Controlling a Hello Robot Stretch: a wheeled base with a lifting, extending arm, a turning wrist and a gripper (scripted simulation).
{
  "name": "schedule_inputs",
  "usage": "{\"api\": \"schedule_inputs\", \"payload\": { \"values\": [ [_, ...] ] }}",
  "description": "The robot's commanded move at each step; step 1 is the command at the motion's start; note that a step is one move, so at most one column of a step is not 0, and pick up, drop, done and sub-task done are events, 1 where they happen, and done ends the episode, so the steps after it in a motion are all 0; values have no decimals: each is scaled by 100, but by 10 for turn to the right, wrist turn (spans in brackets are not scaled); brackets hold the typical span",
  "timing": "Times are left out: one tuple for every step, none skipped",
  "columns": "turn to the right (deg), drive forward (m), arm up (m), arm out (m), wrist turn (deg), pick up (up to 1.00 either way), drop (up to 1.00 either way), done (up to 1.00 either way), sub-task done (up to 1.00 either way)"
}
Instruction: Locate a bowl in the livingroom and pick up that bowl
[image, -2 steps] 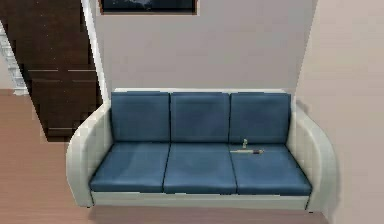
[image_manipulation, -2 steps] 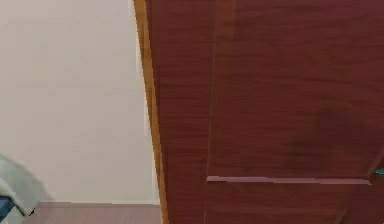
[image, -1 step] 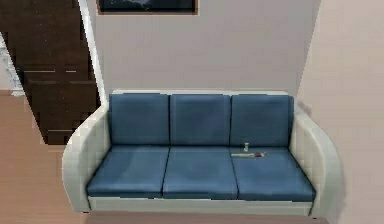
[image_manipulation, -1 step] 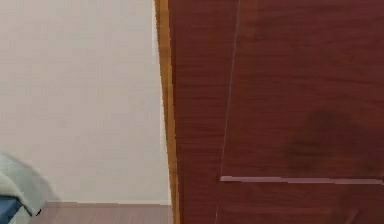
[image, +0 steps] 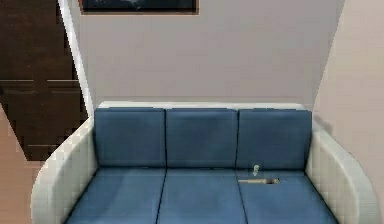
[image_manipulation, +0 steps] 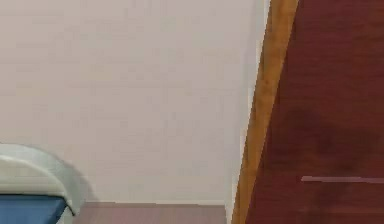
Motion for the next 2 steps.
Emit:
{"api": "schedule_inputs", "payload": {
  "values": [
    [-450, 0, 0, 0, 0, 0, 0, 0, 0],
    [-180, 0, 0, 0, 0, 0, 0, 0, 0]
  ]
}}
